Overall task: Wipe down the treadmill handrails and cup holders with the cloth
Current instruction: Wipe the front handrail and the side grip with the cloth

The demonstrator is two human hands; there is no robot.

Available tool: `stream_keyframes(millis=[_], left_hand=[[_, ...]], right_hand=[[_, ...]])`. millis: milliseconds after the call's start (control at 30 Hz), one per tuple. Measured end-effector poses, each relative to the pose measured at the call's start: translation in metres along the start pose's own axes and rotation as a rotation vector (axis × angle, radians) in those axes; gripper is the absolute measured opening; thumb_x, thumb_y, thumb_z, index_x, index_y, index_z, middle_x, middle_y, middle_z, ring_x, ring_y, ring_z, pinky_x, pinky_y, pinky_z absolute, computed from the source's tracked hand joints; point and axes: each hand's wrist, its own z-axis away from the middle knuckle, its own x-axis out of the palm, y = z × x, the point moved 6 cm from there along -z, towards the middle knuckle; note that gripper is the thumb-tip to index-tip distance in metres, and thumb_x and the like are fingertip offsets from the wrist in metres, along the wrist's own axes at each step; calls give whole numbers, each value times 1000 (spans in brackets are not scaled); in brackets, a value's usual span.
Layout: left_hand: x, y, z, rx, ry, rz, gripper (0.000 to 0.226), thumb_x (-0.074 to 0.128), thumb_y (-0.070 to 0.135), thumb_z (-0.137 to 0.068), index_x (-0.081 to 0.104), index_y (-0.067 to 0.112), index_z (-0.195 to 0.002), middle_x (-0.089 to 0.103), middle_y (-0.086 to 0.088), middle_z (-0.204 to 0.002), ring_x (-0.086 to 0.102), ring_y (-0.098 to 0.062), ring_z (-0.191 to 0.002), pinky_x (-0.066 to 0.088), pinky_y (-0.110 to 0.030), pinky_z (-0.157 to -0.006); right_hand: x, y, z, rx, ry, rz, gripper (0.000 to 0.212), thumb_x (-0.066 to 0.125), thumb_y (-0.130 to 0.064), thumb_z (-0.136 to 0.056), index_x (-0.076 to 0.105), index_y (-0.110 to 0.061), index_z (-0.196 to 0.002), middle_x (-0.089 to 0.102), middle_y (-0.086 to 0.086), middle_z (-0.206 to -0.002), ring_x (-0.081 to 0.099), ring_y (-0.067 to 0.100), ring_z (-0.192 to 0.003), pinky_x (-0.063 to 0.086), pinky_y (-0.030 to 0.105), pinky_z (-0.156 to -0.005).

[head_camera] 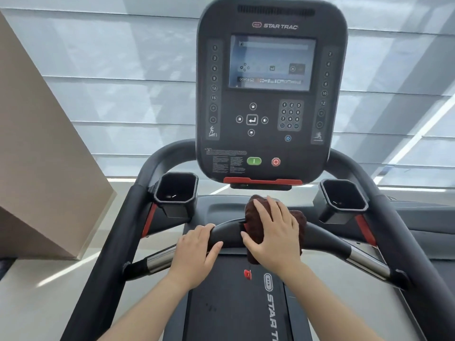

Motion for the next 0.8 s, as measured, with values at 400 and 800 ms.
stream_keyframes(millis=[400,800], left_hand=[[2,-7,2,18,-78,68,60,20,57,-85,36,25,-134,53,8,-119,49,-14,-109,37,-31,-96],[-48,-78,36,-63,25,-87,49,30,49,-85,56,22,-116,62,7,-110,58,-17,-103,47,-35,-85]], right_hand=[[0,3,0,34,33,-59,61,53,-62,-69,47,-34,-123,45,2,-135,39,31,-123,34,49,-102],[18,-48,3,-167,-5,-89,54,56,-53,-76,48,-30,-125,50,-1,-127,45,26,-114,42,44,-93]])
